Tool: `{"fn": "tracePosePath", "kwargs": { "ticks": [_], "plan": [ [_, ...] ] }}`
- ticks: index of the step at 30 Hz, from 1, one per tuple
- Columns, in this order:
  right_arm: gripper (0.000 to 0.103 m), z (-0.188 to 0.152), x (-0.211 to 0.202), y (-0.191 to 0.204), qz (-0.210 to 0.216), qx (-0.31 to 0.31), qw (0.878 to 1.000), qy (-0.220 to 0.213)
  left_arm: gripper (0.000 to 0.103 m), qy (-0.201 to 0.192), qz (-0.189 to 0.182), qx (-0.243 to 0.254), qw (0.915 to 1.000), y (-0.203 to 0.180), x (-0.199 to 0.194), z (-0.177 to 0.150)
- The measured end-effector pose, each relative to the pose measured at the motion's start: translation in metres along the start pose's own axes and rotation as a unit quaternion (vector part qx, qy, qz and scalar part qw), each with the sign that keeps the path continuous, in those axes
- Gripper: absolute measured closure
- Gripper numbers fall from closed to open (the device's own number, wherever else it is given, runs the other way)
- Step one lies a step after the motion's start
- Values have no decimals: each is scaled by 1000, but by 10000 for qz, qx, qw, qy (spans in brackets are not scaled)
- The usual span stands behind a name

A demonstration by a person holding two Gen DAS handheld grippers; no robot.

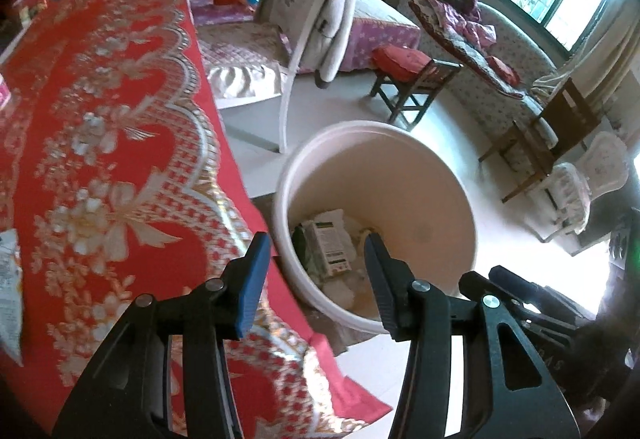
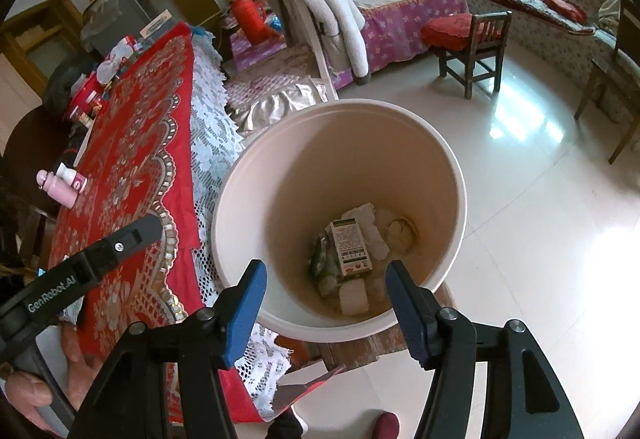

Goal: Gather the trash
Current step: 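Move both open grippers back over the table toward the blue packet and wrapper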

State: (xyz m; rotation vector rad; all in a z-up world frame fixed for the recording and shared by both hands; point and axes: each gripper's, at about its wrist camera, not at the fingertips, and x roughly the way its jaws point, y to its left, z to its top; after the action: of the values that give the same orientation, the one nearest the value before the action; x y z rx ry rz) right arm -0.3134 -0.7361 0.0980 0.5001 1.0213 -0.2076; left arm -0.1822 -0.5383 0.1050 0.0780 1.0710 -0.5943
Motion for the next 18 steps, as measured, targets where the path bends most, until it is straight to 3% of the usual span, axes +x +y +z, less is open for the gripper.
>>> {"fn": "tracePosePath", "kwargs": {
  "ticks": [11, 18],
  "plan": [
    [43, 1, -1, 43, 140, -319, 9994, 12, 56, -264, 379, -61, 9989, 34, -37, -7],
    [41, 3, -2, 94, 393, -687, 9969, -21, 56, -342, 680, -355, 9965, 82, -71, -16]
  ]
}}
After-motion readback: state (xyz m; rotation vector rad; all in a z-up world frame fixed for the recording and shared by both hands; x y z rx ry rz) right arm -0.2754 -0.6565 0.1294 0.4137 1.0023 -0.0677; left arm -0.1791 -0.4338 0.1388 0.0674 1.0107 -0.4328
